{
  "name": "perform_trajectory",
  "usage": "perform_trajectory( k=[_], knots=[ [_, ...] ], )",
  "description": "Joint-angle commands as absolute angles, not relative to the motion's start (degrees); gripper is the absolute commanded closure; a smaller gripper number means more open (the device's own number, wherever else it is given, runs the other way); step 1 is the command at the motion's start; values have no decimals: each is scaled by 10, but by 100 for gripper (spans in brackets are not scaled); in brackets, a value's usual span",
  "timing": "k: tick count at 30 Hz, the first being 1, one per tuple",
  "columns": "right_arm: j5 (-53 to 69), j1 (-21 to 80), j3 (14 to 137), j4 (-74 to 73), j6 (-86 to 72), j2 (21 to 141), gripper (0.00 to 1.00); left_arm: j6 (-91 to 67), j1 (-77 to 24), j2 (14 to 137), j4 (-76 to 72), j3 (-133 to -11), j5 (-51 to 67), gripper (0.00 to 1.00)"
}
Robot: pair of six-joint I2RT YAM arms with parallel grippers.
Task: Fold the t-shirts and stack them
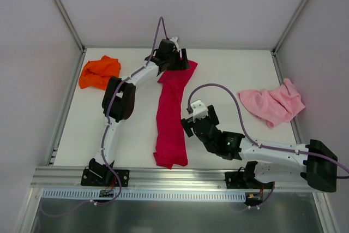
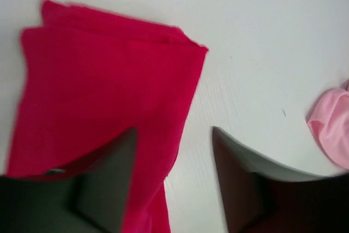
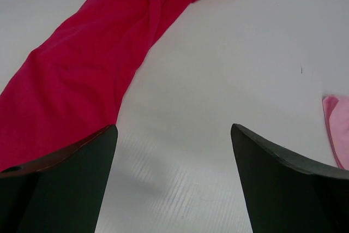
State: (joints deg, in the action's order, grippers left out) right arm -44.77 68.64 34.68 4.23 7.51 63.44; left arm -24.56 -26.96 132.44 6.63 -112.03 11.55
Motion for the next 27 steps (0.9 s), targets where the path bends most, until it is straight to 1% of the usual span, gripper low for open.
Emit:
perform_trajectory(
  k=[1, 2, 4, 9, 11, 16, 22, 27],
  knots=[
    [-469, 693, 346, 55, 62, 621, 10, -231, -270, 1349, 93, -1151, 124, 30],
    [-472, 694, 346, 54, 62, 617, 10, -229, -270, 1354, 95, -1152, 122, 27],
    [-475, 700, 346, 54, 62, 610, 10, -224, -271, 1360, 96, -1152, 123, 26],
    [-475, 702, 348, 53, 65, 605, 10, -231, -272, 1353, 89, -1141, 105, 25],
    [-479, 702, 348, 53, 65, 609, 10, -236, -272, 1348, 82, -1134, 118, 24],
    [-482, 705, 352, 45, 62, 610, 10, -243, -278, 1361, 82, -1139, 120, 23],
    [-487, 709, 353, 31, 63, 588, 10, -248, -280, 1379, 88, -1143, 96, 20],
    [-502, 722, 353, 17, 63, 557, 10, -257, -279, 1410, 128, -1191, 75, 19]
  ],
)
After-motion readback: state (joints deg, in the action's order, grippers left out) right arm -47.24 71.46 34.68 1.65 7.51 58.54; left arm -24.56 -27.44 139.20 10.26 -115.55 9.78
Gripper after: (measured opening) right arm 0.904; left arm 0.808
